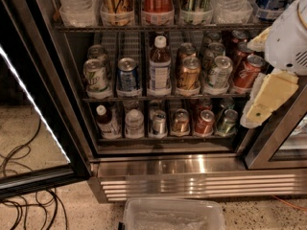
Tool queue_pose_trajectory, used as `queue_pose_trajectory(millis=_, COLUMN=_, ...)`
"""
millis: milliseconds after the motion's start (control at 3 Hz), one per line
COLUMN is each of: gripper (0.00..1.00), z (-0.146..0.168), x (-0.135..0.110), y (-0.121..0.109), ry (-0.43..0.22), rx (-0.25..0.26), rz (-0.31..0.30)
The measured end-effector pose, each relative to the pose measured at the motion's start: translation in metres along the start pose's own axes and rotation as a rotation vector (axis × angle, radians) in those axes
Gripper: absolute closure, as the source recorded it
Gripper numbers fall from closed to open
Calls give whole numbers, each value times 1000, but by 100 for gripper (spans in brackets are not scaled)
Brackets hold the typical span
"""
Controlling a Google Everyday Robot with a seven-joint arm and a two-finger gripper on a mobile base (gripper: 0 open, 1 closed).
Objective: Pick redbull can from bottom shelf of fridge
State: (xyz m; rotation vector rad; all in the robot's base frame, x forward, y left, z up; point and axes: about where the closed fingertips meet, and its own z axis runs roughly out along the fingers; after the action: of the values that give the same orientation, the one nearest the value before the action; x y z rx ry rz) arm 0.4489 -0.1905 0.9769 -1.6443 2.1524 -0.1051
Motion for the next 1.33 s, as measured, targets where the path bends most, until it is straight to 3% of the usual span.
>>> queue_pose_trajectory(millis=333, gripper=0, z=10, x=-7, y=6, ry=-22, rx=-6, rz=21)
queue_pose_trajectory(millis=667, gripper=0, z=38, x=-24, y=29, ry=-87, rx=-31, rz=127)
queue_pose_trajectory(millis=1000, gripper=0, z=101, x=-45, y=57, ry=-180, rx=-107, rz=304)
queue_pose_trajectory(millis=1333, gripper=0, z=145, x=-71, y=68, ry=-263, rx=-126, rz=426)
